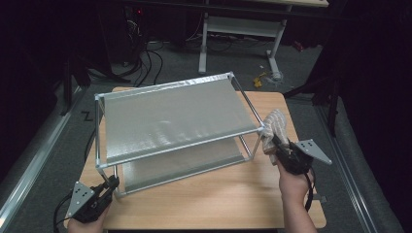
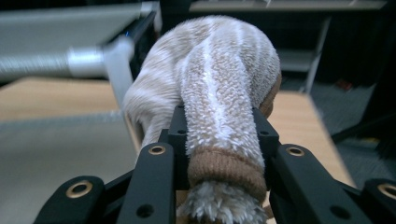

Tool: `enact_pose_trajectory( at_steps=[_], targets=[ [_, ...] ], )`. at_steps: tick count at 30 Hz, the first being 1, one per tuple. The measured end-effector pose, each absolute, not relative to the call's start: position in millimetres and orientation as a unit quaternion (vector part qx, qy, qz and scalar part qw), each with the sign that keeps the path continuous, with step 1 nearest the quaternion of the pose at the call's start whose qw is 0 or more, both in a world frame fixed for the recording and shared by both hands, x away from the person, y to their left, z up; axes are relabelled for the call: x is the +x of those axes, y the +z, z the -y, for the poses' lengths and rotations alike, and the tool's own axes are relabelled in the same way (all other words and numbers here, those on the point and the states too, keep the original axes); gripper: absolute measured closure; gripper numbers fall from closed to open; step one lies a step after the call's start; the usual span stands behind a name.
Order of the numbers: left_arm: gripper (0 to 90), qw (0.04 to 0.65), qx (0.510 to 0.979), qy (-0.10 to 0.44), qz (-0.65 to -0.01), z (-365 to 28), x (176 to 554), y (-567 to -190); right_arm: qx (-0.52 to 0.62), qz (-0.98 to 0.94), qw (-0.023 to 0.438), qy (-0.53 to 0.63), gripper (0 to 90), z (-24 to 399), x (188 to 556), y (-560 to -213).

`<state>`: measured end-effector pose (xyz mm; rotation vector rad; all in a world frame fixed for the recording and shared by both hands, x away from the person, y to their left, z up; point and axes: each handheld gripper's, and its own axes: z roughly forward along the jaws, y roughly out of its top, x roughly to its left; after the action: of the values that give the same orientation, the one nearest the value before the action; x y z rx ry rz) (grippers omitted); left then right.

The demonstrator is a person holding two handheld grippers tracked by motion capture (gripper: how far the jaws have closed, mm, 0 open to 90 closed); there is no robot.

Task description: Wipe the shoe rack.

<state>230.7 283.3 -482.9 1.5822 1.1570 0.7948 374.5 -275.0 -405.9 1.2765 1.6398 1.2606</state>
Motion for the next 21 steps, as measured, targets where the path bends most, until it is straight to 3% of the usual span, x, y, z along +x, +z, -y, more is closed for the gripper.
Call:
enact_pose_trajectory(
  at_steps=[7,21],
  targets=[
    [79.5,0.486,0.652,0.333,-0.477,-285,233,-483,0.477,-0.686,0.305,0.456,71.1,263,379,-445],
    [80.4,0.461,0.677,0.337,-0.465,-275,250,-478,0.462,-0.693,0.301,0.464,72.0,276,346,-451]
  ],
)
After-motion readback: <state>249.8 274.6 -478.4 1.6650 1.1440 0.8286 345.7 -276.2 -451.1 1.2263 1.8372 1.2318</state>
